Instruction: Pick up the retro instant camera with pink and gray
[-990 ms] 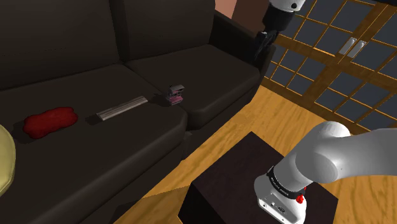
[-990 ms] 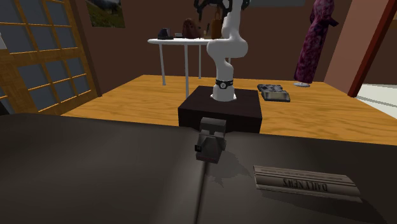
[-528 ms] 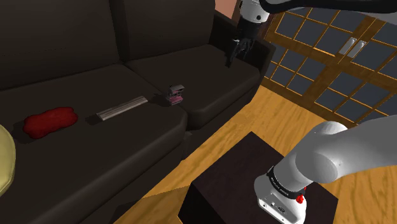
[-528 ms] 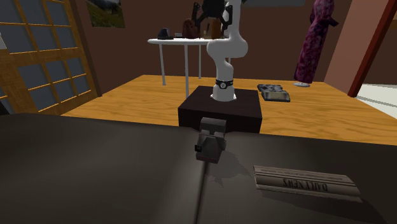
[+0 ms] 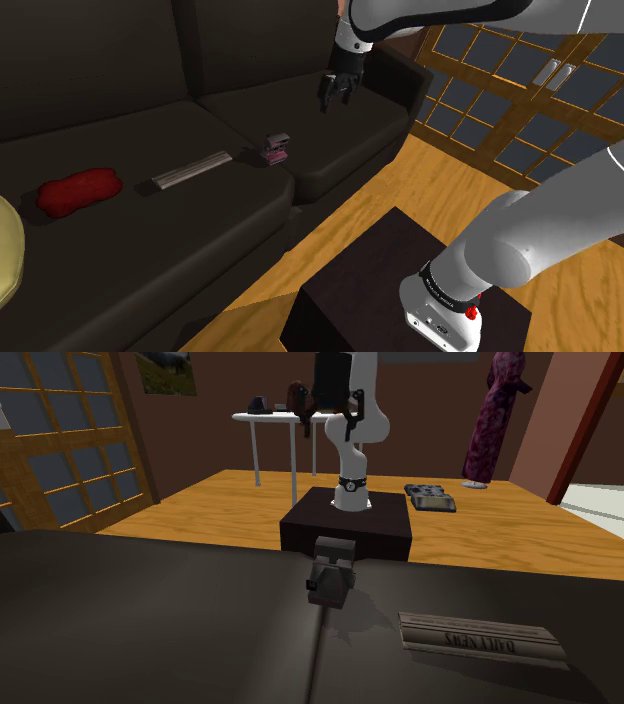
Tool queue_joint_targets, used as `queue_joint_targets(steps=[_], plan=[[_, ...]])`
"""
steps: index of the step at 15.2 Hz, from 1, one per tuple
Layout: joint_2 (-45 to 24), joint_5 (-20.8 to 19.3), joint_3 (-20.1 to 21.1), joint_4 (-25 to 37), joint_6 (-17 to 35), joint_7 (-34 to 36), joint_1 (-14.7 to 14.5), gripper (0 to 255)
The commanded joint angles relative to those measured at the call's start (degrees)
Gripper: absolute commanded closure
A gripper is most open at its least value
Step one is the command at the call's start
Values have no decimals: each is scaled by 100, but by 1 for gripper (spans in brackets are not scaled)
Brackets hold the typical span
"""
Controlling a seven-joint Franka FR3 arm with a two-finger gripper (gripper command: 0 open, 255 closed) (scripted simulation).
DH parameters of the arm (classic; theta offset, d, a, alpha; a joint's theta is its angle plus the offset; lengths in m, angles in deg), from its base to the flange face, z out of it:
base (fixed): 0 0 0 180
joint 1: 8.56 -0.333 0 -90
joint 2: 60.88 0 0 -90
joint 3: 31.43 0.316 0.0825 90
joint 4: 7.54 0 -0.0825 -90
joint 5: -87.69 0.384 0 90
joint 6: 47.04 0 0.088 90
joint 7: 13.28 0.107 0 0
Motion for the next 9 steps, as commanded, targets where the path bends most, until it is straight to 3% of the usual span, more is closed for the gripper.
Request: queue_joint_targets(steps=[1, 9], plan=[[-447, 35, 20, 230, 174, 93, -8, 0], [-2219, 163, 48, 1428, 594, 360, -34, 0]])
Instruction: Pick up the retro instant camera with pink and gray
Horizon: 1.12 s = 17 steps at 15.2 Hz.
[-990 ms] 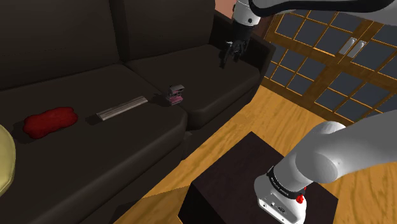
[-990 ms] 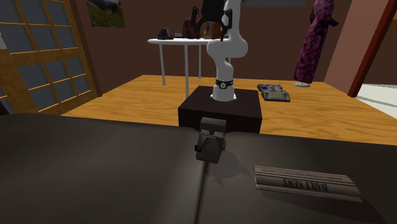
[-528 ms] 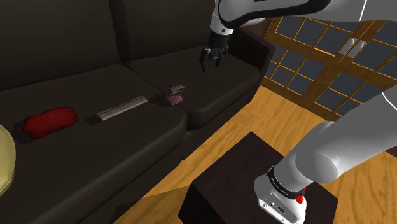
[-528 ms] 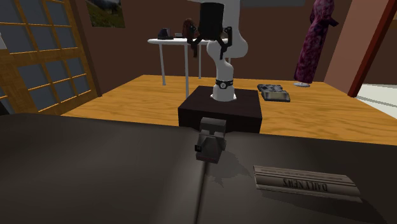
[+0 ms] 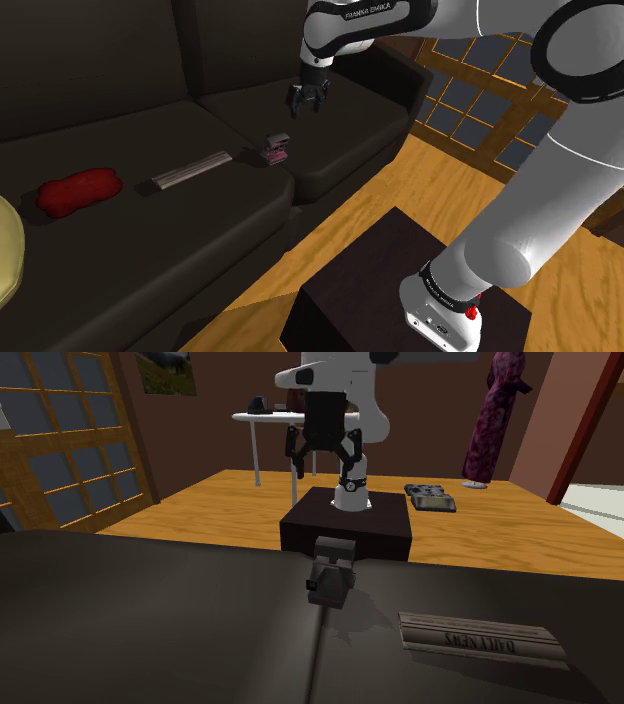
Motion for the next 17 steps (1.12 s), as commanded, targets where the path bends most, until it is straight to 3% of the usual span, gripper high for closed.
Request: queue_joint_targets(steps=[1, 7, 12, 17], plan=[[-485, 32, 12, 345, 105, 80, -17, 0], [-1889, 134, 20, 1652, 94, 236, -38, 0], [-3172, 219, 26, 3094, -152, 354, -55, 0], [-3426, 225, 25, 3147, 42, 360, -57, 0]])
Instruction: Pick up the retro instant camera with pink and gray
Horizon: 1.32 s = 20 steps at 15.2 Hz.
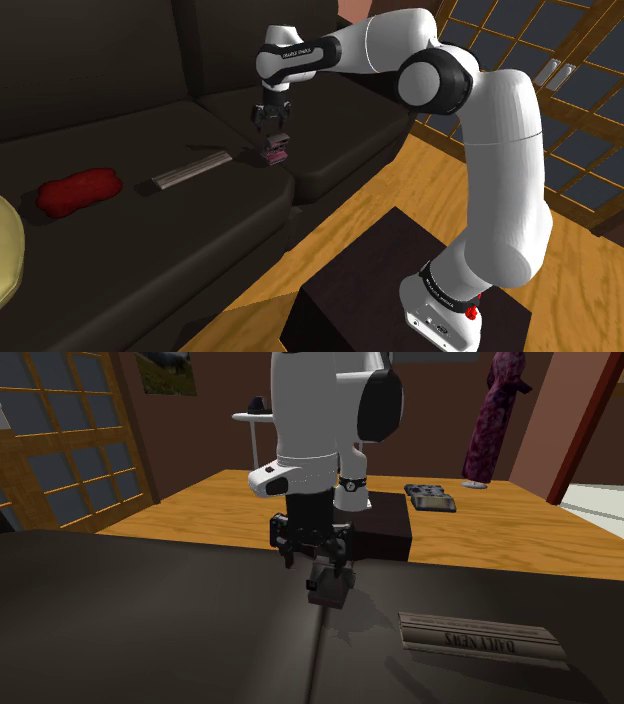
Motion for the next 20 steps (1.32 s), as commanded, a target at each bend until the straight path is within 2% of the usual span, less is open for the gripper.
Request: queue_joint_targets(steps=[1, 5, 6, 15, 20], plan=[[-83, 0, -1, -34, 119, -3, 1, 0], [-178, -1, -3, -81, 260, -6, 0, 0], [-163, -1, -2, -101, 266, -5, -1, 255], [-178, -1, -3, -80, 259, -6, 0, 255], [2, 1, 0, 15, -16, 0, 2, 255]])
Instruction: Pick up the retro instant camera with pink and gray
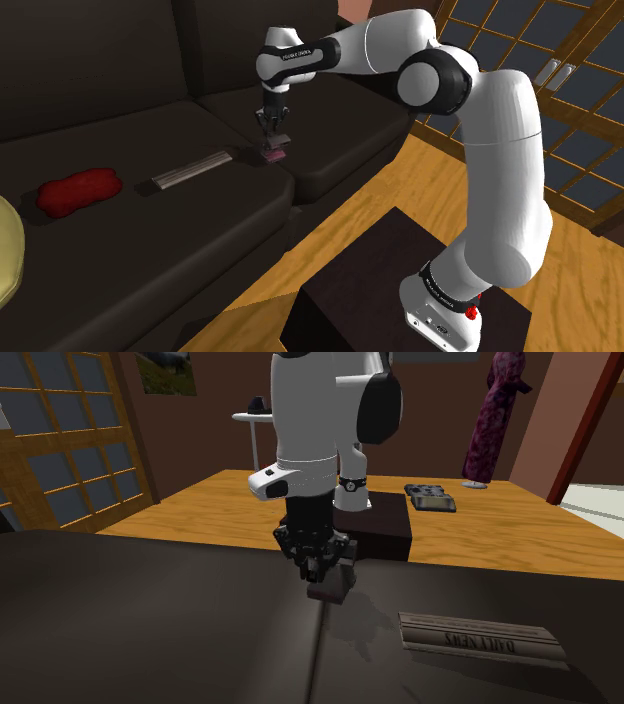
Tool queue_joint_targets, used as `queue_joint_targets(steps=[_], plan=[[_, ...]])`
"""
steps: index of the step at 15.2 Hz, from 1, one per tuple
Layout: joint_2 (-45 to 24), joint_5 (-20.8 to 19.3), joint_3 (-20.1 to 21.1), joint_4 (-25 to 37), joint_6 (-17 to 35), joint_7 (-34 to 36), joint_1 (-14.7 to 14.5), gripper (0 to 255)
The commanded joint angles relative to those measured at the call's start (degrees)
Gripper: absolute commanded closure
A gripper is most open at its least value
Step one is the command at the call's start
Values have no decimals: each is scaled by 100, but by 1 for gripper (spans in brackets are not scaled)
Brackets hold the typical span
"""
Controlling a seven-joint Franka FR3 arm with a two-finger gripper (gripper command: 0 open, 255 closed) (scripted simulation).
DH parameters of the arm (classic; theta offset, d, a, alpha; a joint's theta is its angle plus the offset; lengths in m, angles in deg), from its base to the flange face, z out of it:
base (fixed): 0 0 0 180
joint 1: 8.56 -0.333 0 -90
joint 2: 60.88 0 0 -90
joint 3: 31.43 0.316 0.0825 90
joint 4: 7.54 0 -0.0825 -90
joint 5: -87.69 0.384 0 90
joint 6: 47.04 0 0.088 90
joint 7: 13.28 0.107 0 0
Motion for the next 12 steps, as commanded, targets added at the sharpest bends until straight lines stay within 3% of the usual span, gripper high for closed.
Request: queue_joint_targets(steps=[1, 12], plan=[[53, 0, 1, 69, -120, 5, -2, 255], [300, 3, 5, 378, -675, 16, -1, 255]])
